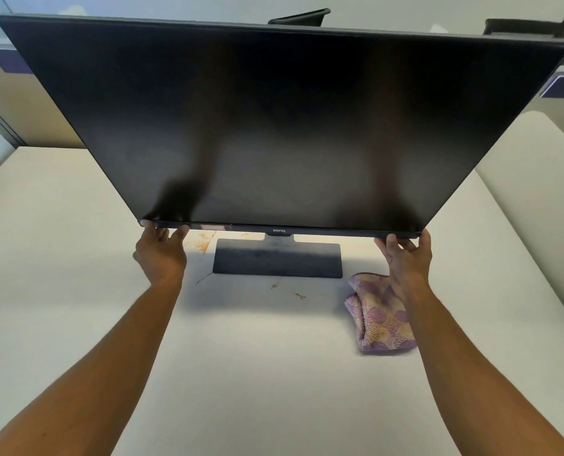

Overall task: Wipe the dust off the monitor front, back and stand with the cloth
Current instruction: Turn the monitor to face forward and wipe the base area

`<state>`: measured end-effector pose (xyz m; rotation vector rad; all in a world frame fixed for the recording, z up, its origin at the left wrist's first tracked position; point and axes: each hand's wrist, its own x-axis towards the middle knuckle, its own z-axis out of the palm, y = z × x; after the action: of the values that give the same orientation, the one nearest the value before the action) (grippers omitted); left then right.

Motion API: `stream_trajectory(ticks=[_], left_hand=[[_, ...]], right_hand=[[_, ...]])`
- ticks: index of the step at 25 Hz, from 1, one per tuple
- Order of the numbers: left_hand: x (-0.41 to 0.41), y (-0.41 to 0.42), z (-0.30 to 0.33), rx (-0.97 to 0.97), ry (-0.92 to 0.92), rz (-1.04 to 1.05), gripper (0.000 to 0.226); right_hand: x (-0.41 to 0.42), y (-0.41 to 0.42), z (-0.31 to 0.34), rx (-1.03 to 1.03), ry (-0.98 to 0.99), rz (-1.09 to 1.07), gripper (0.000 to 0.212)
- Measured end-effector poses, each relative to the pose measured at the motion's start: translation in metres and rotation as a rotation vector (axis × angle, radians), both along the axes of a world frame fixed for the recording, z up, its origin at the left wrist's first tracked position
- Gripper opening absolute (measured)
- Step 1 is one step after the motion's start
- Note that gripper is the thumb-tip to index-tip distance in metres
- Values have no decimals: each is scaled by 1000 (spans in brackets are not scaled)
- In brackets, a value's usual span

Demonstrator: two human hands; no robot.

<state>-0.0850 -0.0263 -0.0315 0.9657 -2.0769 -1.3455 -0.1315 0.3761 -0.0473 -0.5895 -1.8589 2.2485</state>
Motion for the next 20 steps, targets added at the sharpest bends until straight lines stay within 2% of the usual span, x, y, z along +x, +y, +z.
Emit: stream_trajectory(ticks=[7, 13, 20], left_hand=[[-19, -2, 0, 91, 74, 12, 38], [-28, -2, -3, 58, 72, 26, 40], [-20, 2, -6, 150, 119, -47, 58]], right_hand=[[-28, -4, 2, 7, -26, 19, 55], [-47, -6, 5, 26, -18, 37, 56], [-34, -11, 11, 65, -83, 29, 62]])
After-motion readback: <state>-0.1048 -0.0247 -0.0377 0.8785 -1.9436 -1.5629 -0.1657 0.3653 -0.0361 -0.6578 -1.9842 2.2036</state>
